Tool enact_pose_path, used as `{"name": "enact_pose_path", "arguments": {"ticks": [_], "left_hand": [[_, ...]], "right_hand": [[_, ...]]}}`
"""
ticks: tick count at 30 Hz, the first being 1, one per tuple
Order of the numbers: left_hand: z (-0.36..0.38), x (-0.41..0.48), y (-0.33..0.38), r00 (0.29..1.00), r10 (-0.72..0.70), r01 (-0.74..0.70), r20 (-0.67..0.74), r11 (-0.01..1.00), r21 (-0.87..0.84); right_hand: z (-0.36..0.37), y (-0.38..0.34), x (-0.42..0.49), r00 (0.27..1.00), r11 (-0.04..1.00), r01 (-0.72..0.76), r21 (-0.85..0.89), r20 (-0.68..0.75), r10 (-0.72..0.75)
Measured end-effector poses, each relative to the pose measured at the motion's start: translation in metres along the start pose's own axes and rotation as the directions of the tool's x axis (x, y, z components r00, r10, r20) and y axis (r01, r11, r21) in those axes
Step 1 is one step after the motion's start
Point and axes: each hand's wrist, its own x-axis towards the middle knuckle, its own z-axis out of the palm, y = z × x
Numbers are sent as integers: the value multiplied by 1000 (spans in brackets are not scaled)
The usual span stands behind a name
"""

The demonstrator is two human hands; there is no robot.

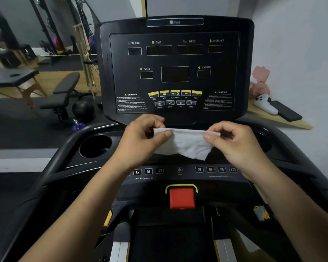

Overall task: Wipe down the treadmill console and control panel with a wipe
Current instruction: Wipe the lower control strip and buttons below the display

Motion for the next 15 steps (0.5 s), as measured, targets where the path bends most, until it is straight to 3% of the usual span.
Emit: {"name": "enact_pose_path", "arguments": {"ticks": [2,4,8,11,13,15], "left_hand": [[-2,-3,2,995,-53,70,87,977,-202],[-2,-5,4,990,-72,105,124,953,-284],[-2,-5,6,990,-123,140,70,905,-401],[-6,-4,4,965,-188,257,183,824,-505],[-7,-5,2,943,-206,310,260,829,-467],[-7,-4,-2,946,-211,302,248,854,-423]], "right_hand": [[7,-5,-1,995,980,-94,178,59,85],[16,-9,-1,981,932,-188,310,104,164],[29,-10,-1,986,957,-165,238,7,168],[33,-11,0,988,960,-138,242,-36,151],[32,-13,1,988,959,-135,250,-38,149],[31,-17,2,979,922,-200,332,34,200]]}}
